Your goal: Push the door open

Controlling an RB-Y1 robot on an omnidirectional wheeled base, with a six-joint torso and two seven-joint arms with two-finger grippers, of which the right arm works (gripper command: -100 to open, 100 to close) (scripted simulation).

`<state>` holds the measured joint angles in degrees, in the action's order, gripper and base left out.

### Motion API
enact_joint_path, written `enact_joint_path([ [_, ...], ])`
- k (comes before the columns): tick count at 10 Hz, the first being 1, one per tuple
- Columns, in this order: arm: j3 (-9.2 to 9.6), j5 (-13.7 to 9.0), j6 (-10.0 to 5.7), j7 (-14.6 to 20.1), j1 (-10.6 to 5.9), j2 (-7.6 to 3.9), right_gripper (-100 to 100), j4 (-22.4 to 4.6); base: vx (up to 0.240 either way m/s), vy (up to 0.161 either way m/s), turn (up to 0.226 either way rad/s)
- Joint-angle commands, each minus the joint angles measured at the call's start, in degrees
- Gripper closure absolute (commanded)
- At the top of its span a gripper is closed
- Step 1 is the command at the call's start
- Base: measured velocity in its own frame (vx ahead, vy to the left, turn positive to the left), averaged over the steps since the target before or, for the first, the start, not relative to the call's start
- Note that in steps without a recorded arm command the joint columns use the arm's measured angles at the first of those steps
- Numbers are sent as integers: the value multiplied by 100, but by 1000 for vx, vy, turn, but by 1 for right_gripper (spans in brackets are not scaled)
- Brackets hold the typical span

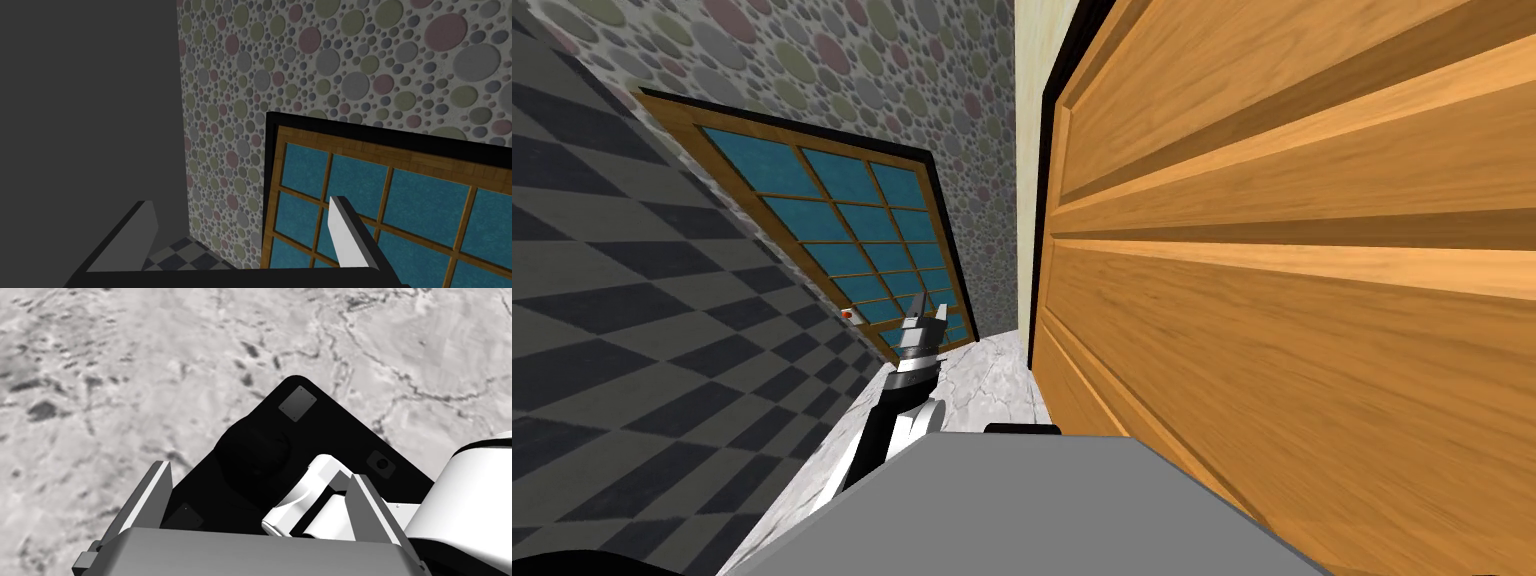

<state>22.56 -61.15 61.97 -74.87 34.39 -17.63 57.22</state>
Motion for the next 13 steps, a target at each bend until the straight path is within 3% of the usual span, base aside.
enact_joint_path([
  [1, 19, -104, 109, -141, -34, -3, -100, -177, 95, -47, -38],
  [6, 126, -524, 648, -626, -44, -85, -100, -696, 172, -55, -75],
  [13, 198, -810, 1016, -957, -51, -143, -100, -1049, 79, -50, -45],
])
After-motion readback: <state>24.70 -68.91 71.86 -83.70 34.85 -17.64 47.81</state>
